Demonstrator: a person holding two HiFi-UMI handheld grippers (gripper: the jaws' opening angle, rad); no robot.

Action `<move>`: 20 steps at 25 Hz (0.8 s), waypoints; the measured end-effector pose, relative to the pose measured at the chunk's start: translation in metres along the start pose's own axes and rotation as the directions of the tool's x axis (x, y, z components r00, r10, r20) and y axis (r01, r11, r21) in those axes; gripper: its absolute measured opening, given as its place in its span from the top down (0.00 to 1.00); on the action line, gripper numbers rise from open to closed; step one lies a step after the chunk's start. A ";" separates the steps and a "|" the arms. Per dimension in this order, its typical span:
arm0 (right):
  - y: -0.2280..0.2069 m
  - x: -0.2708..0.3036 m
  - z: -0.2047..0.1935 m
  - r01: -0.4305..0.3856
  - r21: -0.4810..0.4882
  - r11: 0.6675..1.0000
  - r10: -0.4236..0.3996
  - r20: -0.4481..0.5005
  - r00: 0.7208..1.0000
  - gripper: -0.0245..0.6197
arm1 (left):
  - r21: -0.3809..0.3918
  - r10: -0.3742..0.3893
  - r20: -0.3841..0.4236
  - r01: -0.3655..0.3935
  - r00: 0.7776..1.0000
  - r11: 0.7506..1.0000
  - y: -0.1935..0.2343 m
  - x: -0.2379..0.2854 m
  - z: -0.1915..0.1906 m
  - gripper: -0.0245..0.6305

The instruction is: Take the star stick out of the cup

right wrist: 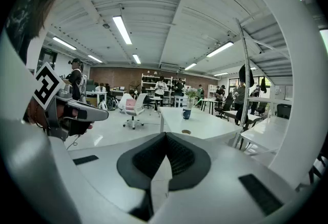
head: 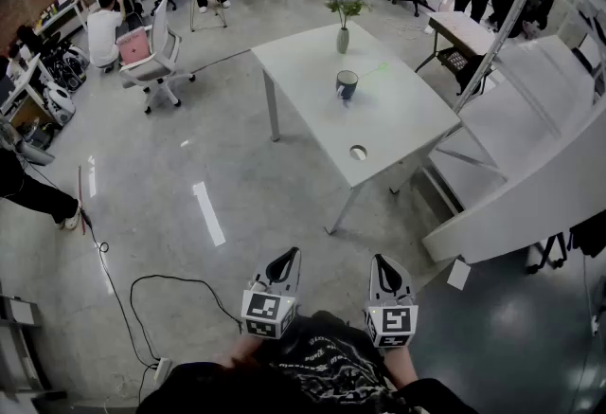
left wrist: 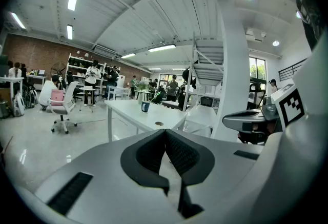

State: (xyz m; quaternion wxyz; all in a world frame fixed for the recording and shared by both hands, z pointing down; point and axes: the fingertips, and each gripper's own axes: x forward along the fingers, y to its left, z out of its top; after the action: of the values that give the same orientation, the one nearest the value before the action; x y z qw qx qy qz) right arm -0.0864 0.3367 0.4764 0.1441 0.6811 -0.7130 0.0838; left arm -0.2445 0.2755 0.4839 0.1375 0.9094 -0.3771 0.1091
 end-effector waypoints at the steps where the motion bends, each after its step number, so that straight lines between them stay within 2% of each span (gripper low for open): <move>1: 0.001 -0.001 -0.001 -0.004 -0.002 1.000 0.004 0.000 1.000 0.95 | 0.000 0.005 0.002 -0.005 1.000 1.000 0.000 -0.001 0.000 0.93; 9: 0.003 -0.008 -0.015 -0.060 -0.007 0.998 0.060 -0.033 0.998 0.95 | 0.011 0.009 -0.001 -0.009 1.000 1.000 -0.017 -0.005 -0.005 0.93; 14: -0.003 -0.014 -0.016 -0.075 0.017 0.997 0.075 -0.006 0.997 0.95 | 0.005 0.020 -0.004 -0.020 1.000 1.000 -0.027 -0.007 -0.008 0.93; 20: -0.007 -0.014 -0.037 -0.113 0.035 0.993 0.114 -0.017 0.993 0.95 | -0.008 0.037 -0.001 -0.037 0.999 0.999 -0.035 0.000 -0.024 0.93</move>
State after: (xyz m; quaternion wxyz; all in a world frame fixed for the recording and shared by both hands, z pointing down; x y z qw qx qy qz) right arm -0.0751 0.3616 0.5059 0.1342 0.6410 -0.7476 0.1102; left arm -0.2218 0.3075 0.5008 0.1391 0.9017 -0.3941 0.1107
